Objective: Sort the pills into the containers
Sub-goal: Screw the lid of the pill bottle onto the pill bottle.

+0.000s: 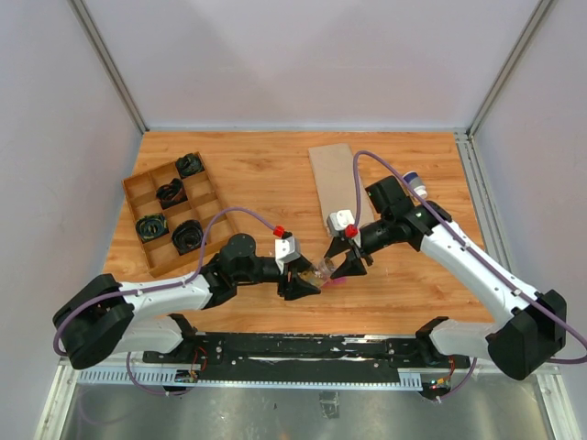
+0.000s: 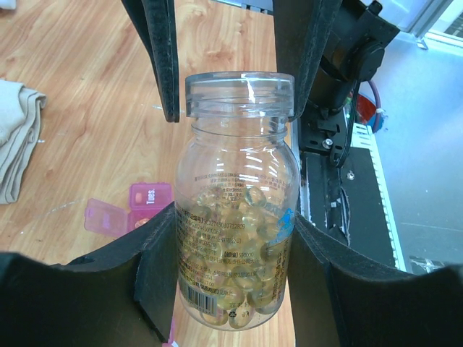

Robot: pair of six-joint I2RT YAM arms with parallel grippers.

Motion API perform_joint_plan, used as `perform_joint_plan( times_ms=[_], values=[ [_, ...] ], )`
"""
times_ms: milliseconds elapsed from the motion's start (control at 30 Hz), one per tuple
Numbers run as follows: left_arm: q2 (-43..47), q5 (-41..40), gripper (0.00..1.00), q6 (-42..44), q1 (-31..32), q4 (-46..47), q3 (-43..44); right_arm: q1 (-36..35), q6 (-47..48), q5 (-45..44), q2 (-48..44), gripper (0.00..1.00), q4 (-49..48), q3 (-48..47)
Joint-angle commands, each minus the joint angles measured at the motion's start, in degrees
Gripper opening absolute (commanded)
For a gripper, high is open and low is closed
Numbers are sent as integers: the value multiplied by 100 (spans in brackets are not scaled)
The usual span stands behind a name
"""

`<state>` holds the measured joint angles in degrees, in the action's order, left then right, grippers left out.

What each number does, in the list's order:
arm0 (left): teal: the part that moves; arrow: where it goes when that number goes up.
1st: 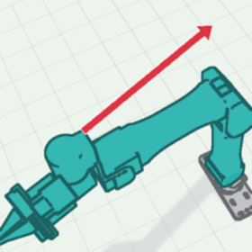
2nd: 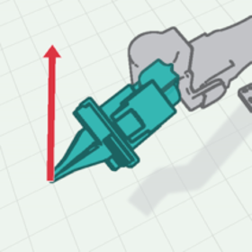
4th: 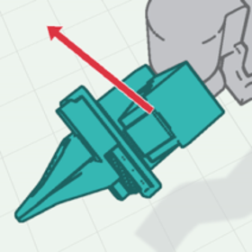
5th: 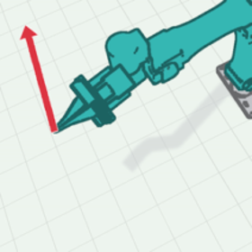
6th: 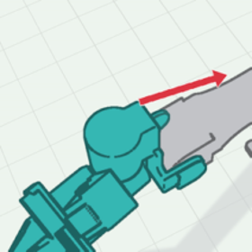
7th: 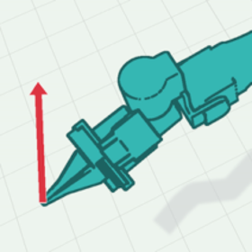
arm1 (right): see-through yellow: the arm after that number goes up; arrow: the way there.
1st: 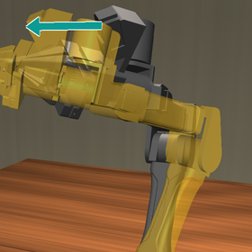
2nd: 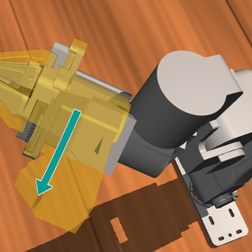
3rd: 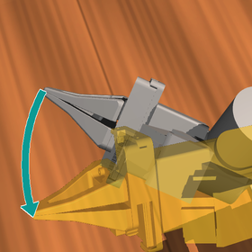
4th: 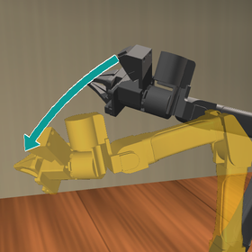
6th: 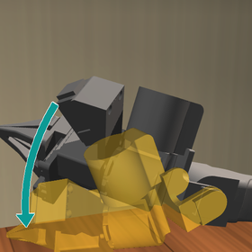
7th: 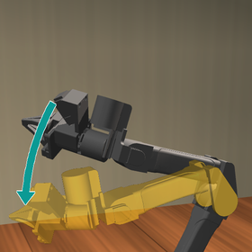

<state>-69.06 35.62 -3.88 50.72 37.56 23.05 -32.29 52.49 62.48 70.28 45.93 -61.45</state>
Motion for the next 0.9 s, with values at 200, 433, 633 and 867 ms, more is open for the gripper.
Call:
perform_joint_plan(
  times_ms=[200, 433, 633, 867],
  values=[
    [92, 95, 0, -25, -18, 322, 152, -137, -111, -19, 38, 53, 56, -169],
    [44, 112, 0, -110, -14, 436, 75, -104, -191, -34, -88, 69, 91, -257],
    [120, 140, 0, -188, -17, 564, 8, -9, -229, 67, -200, 85, 91, -285],
    [93, 439, 0, -428, -18, 832, -24, 261, 407, 731, -653, 89, 68, -50]
  ],
)
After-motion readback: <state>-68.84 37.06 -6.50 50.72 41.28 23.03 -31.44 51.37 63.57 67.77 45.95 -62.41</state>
